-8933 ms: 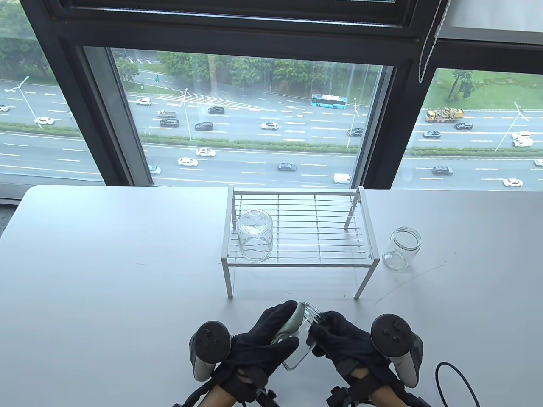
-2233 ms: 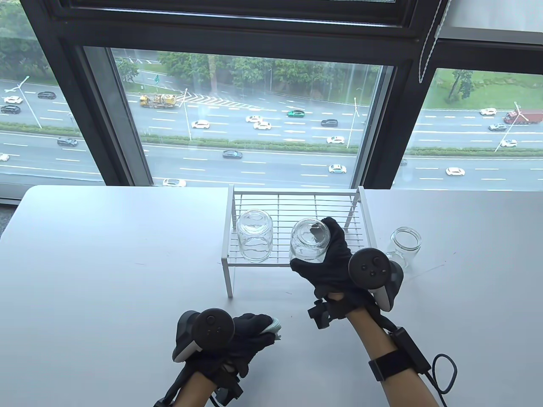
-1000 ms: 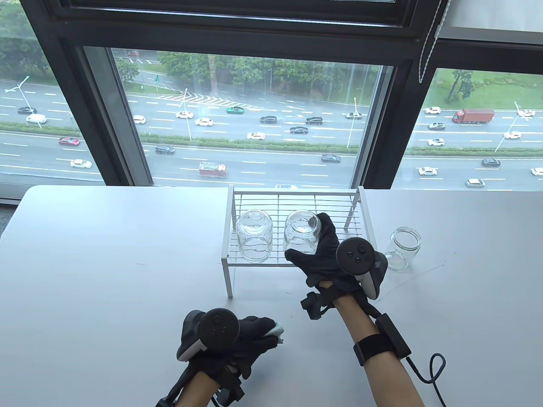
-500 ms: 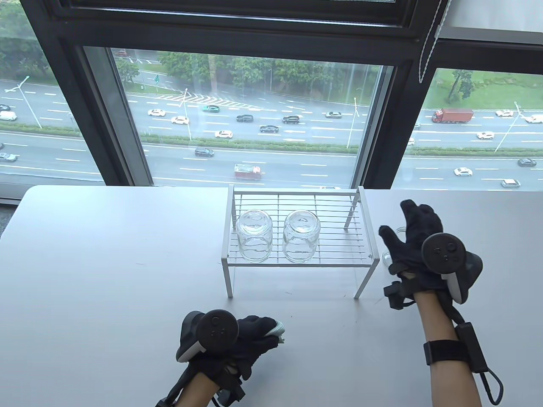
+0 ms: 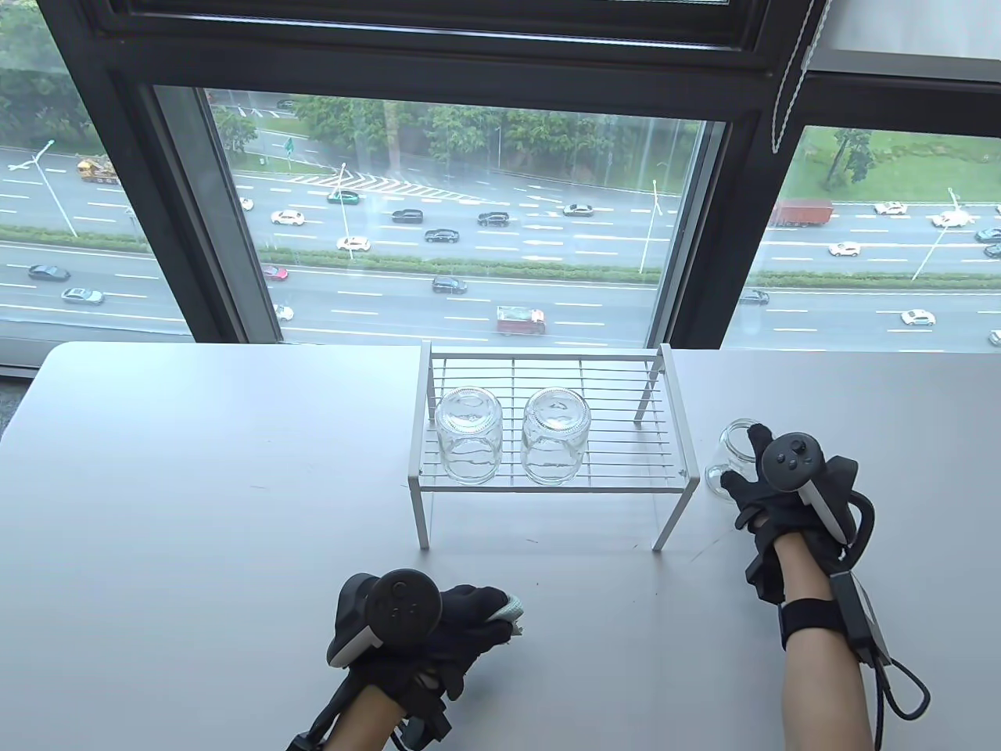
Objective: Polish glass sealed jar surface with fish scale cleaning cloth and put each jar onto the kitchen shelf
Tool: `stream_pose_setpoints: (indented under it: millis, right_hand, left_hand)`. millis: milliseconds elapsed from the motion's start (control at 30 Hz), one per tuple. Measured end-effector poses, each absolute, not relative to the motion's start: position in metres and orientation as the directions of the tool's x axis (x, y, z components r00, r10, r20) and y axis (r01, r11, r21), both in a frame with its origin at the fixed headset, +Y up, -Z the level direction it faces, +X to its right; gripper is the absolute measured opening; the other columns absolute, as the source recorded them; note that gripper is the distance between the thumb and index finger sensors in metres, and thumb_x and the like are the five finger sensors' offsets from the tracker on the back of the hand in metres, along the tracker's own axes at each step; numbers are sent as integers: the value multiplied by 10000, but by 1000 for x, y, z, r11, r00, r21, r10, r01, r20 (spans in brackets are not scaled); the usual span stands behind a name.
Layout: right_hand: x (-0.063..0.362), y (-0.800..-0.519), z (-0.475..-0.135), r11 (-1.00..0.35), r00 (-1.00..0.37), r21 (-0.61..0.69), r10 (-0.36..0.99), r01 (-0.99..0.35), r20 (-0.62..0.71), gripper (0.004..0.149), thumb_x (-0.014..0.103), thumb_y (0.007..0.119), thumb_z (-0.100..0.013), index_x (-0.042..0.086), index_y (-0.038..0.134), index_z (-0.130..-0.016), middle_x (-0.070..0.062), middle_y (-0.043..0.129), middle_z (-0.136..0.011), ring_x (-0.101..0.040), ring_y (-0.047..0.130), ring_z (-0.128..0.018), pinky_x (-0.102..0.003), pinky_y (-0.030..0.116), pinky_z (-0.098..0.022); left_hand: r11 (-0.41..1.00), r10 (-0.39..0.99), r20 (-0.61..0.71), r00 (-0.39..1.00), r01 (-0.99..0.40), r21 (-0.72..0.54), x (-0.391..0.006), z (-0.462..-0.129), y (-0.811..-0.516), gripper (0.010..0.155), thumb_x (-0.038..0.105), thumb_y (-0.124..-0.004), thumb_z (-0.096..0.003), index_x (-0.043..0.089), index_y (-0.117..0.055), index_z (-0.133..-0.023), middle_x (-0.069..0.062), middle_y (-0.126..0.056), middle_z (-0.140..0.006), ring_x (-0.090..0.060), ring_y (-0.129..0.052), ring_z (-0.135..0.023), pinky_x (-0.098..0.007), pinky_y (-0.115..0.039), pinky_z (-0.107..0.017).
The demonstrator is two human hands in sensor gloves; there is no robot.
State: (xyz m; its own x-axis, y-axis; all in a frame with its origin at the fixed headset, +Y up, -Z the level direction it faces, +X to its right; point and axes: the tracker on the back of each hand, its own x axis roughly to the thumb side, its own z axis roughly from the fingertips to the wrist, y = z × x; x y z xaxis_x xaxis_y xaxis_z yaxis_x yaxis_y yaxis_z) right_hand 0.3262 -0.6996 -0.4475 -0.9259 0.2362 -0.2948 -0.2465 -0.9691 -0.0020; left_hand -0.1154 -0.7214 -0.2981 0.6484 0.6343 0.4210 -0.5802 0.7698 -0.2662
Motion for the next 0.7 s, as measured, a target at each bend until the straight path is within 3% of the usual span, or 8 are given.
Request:
stream_pose_setpoints:
  millis: [133, 300, 433, 500, 700]
  right_hand:
    - [323, -712, -458, -983, -928, 68, 140, -173, -346, 769, 565, 801, -421, 404, 448, -1085, -221, 431, -1164, -493, 573, -1008, -656, 527, -704]
    - [326, -725, -455, -974, -913, -135, 219, -182, -346, 533, 513, 780, -427, 378, 640, -923, -166, 705, -1053, -413, 809, -880, -601, 650, -655]
    - [332, -726, -447, -973, -919, -169, 206, -156, -336, 478, 495, 796, -399, 317, 717, -835, -217, 775, -978, -418, 878, -802, -589, 692, -624]
    - [340, -728, -433, -974, -931, -185, 181, -126, -318, 476, 514, 781, -395, 317, 712, -822, -212, 808, -947, -390, 915, -772, -568, 727, -607]
    - [360, -719, -378, -910, -884, -278, 380, -306, -271, 472, 510, 808, -388, 303, 759, -810, -237, 856, -909, -409, 942, -729, -575, 742, -577]
  left_hand:
    - [775, 630, 420, 654, -569, -275, -114, -299, -723, 532, 500, -813, -481, 178, -835, -905, -228, -968, -823, -452, -1038, -565, -467, -937, -330]
    - [767, 638, 427, 641, -583, -269, -113, -300, -723, 534, 503, -812, -482, 181, -834, -907, -227, -970, -821, -450, -1040, -560, -463, -939, -326]
    - [745, 664, 414, 623, -602, -289, -113, -301, -726, 534, 504, -811, -483, 182, -835, -908, -226, -971, -819, -448, -1042, -556, -461, -940, -323]
    - [735, 674, 415, 611, -613, -290, -113, -301, -725, 534, 504, -811, -482, 183, -834, -909, -226, -969, -822, -449, -1040, -561, -462, -939, -326]
    - [622, 771, 398, 497, -722, -303, -115, -300, -723, 538, 497, -792, -492, 174, -821, -922, -237, -962, -828, -447, -1043, -563, -456, -947, -327]
